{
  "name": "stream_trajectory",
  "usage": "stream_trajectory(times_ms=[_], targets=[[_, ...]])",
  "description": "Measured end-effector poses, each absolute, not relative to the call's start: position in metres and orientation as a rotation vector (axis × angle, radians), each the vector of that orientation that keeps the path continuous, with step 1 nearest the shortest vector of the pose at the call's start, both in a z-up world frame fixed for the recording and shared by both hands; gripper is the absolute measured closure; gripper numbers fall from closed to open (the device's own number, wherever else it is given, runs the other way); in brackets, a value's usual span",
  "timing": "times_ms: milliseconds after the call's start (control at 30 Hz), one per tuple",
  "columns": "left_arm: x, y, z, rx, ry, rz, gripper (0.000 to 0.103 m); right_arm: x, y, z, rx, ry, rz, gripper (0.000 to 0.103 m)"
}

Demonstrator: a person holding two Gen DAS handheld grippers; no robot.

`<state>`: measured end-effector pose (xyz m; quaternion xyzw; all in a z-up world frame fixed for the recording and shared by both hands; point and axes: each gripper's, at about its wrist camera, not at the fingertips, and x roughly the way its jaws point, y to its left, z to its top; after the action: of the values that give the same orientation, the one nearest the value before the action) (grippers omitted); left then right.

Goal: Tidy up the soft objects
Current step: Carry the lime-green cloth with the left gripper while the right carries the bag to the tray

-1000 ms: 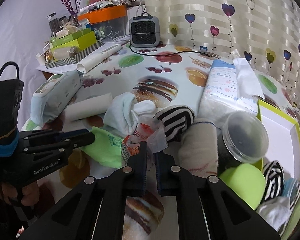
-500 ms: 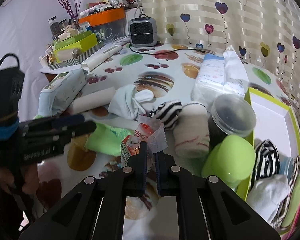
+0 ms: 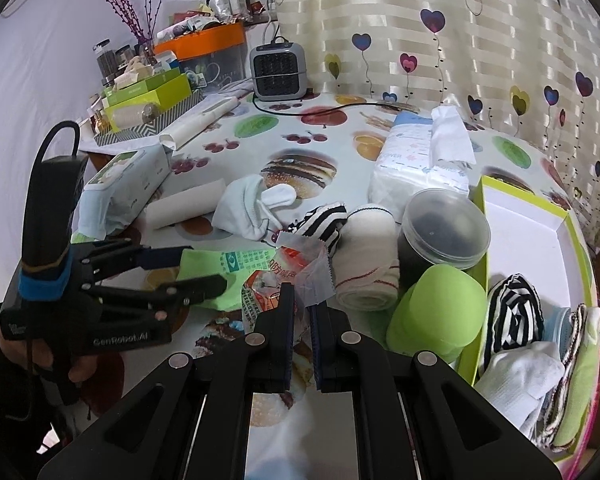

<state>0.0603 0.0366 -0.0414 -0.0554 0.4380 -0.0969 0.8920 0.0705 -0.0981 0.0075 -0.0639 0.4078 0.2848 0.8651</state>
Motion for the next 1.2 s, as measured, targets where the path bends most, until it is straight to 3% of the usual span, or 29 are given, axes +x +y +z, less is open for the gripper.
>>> stream_trajectory(times_ms=[300,433,567,1200], targets=[[0.054,0.013,-0.044,0.010,0.908,-0.200,0.050,0.064,-0.106,0.015,-0.120,0.835,0.587,0.095],[0.050,0.006,-0.044,0.032,0.903,-0.205,0.083,0.061,-0.109,0.018,-0.116,0.826,0.581,0.095],[0.046,0.004,-0.043,0.016,0.899,-0.195,0.090,0.059,-0.110,0.020,-0.112,0.822,0.578,0.095],[0.018,0.007,0.014,-0.133,0.736,-0.197,0.092,0.035,-0.125,0.047,-0.083,0.734,0.556,0.095]])
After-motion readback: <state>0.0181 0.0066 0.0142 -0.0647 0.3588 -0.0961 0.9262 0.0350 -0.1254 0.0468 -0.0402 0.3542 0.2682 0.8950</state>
